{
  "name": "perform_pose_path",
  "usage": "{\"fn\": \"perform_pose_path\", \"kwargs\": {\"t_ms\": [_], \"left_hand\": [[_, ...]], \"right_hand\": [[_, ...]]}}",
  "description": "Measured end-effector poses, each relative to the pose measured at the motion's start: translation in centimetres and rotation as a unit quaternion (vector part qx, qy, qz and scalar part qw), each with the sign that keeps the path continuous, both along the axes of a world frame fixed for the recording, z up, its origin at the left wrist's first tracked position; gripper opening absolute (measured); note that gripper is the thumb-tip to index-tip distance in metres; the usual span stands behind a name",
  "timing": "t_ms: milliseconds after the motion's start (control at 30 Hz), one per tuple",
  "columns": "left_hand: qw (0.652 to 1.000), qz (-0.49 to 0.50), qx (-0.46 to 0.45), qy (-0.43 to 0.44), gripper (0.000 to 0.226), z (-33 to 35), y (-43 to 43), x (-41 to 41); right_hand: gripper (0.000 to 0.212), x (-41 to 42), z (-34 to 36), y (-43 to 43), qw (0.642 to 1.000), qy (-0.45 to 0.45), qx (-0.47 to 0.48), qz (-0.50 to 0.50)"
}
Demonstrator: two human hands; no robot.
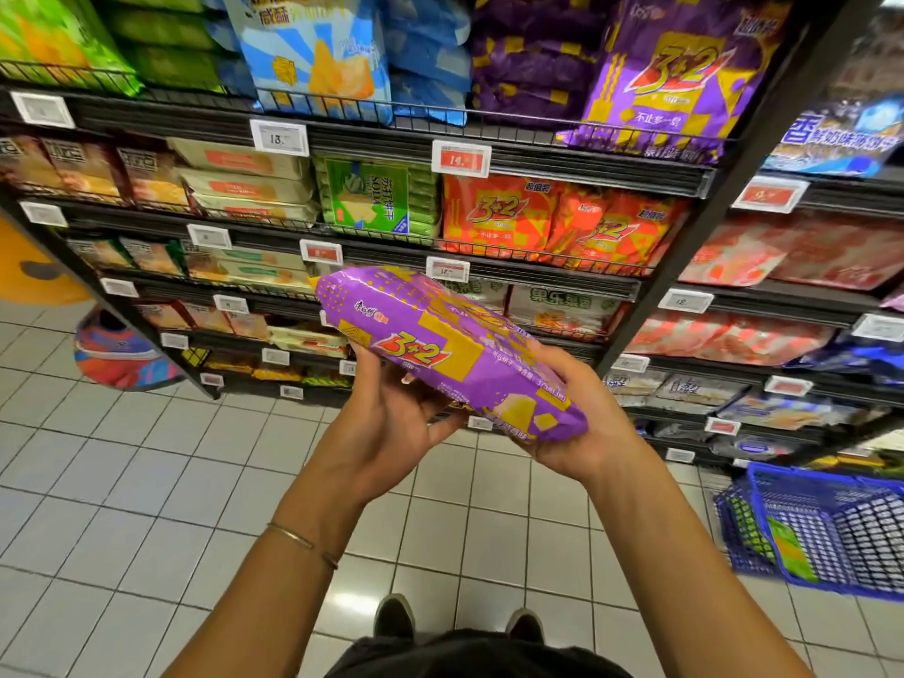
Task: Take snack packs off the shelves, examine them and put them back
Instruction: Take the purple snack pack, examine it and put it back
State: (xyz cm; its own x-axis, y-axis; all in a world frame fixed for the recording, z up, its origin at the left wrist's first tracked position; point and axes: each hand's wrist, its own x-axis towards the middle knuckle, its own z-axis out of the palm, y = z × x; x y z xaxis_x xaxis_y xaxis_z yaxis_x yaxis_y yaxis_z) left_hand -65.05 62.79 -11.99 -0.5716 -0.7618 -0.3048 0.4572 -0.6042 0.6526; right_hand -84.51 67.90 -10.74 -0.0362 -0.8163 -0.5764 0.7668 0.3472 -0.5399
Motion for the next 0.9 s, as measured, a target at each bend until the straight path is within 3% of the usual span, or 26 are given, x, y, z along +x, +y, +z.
{"fn": "perform_pose_path", "kwargs": {"t_ms": [133,233,333,400,500,733,900], "left_hand": [[1.0,0.003,-0.009,0.017,0.076,-0.4,-1.2,1.7],[0.997,-0.042,0.015,0.07,0.097,-0.3,-2.6,4.6],[0.992,-0.114,-0.045,-0.031,0.097,-0.1,-3.3,5.6],[0.986,-0.095,-0.07,-0.118,0.076,0.0,-3.4,4.9],[0.977,-0.04,-0.087,-0.192,0.047,-0.1,-2.9,3.6],[0.982,-0.047,-0.092,-0.161,0.045,-0.7,-2.6,4.1],[0.978,-0.077,-0.112,-0.159,0.063,-0.9,-3.0,3.8]], "right_hand": [[0.028,-0.8,0.3,0.5,0.999,0.015,-0.041,0.0],[0.042,-2.0,0.4,0.6,0.995,0.051,-0.081,-0.012],[0.038,-2.4,0.5,0.4,0.989,0.111,-0.094,-0.005],[0.025,-2.4,0.3,0.3,0.987,0.138,-0.086,0.011],[0.031,-2.4,0.0,0.4,0.983,0.155,-0.093,0.039],[0.049,-3.4,0.0,0.4,0.957,0.266,-0.095,0.071],[0.041,-3.6,0.1,0.5,0.948,0.293,-0.106,0.061]]}}
